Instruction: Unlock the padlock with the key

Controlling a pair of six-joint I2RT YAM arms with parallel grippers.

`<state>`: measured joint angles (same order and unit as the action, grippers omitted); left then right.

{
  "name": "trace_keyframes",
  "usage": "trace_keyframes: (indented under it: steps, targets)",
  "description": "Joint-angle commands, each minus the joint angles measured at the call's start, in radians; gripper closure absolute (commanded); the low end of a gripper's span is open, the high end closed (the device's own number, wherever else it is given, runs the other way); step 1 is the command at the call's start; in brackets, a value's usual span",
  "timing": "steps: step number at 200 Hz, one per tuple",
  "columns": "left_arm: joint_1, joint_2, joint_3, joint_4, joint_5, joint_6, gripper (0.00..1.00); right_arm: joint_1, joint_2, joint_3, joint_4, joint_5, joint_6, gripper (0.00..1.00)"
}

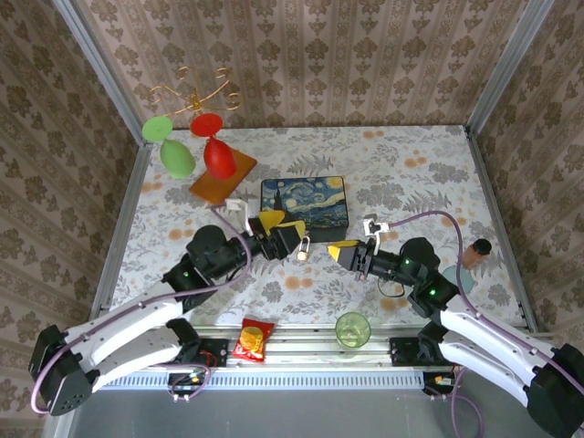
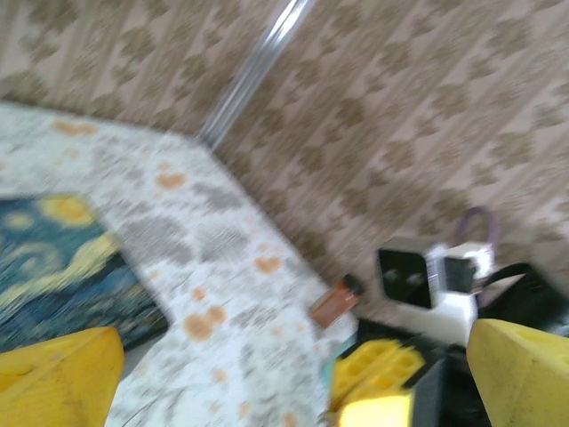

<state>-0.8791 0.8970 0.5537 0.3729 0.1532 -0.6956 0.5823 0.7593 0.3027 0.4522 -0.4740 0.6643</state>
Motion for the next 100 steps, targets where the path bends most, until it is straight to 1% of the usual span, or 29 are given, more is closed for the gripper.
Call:
trace_keyframes:
  steps: [1,19,32,40,51,60,73,100]
  targets:
    - [0.014,0.053,-0.014,-0.217,-0.015,0.011,0.03,-0.013,-0.026,-0.001,-0.181,0.131,-0.039,1.00]
    - [0.017,0.131,0.007,-0.309,-0.040,0.059,0.06,-0.030,-0.032,-0.002,-0.250,0.197,-0.035,1.00]
    - [0.026,0.211,0.012,-0.322,-0.033,0.082,0.09,-0.046,-0.029,-0.010,-0.260,0.202,-0.032,1.00]
    - [0.037,0.260,0.009,-0.299,-0.014,0.080,0.11,-0.050,-0.029,-0.017,-0.250,0.196,-0.028,1.00]
    - [0.045,0.322,-0.005,-0.217,0.033,0.089,0.15,-0.052,-0.028,-0.025,-0.237,0.187,-0.022,1.00]
    - [0.046,0.368,-0.007,-0.165,0.048,0.094,0.17,-0.053,-0.026,-0.027,-0.236,0.183,-0.019,1.00]
    - [0.046,0.427,0.011,-0.138,0.042,0.115,0.18,-0.053,-0.028,-0.028,-0.239,0.177,-0.019,1.00]
    - [0.046,0.536,0.063,-0.137,-0.004,0.151,0.18,-0.053,-0.035,-0.040,-0.239,0.178,-0.017,1.00]
